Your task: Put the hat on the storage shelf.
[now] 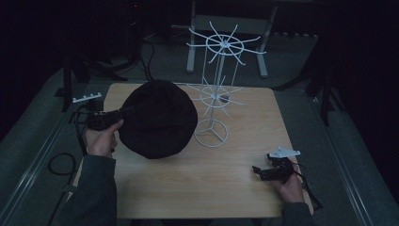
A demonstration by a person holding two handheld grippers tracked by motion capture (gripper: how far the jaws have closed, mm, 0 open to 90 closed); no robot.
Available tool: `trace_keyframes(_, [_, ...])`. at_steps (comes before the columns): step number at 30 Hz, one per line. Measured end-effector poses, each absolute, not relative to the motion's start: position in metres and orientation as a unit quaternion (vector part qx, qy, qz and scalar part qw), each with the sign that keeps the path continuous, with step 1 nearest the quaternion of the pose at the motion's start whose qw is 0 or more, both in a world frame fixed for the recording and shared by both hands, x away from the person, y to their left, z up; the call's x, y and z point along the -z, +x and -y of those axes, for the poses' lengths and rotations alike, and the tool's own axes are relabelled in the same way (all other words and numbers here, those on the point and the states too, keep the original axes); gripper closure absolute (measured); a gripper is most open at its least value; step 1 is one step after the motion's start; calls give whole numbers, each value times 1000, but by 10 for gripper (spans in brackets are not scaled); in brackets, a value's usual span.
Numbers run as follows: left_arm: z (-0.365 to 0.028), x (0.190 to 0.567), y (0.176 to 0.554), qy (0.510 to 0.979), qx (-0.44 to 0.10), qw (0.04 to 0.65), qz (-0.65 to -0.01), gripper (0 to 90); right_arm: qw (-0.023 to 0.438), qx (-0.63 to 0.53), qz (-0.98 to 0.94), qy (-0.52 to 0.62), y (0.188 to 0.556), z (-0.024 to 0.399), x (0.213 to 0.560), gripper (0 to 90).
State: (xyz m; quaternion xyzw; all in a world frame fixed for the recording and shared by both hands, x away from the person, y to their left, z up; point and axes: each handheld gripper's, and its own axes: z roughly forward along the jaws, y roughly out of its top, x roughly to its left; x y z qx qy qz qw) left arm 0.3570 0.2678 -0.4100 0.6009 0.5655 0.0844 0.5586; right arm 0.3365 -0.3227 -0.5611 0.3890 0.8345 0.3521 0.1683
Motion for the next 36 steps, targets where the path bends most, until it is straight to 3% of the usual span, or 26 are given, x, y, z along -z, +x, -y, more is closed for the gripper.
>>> trace_keyframes(36, [-268, 391, 369, 569, -62, 612, -546, 787, 168, -352, -835, 389, 337, 323, 561, 115])
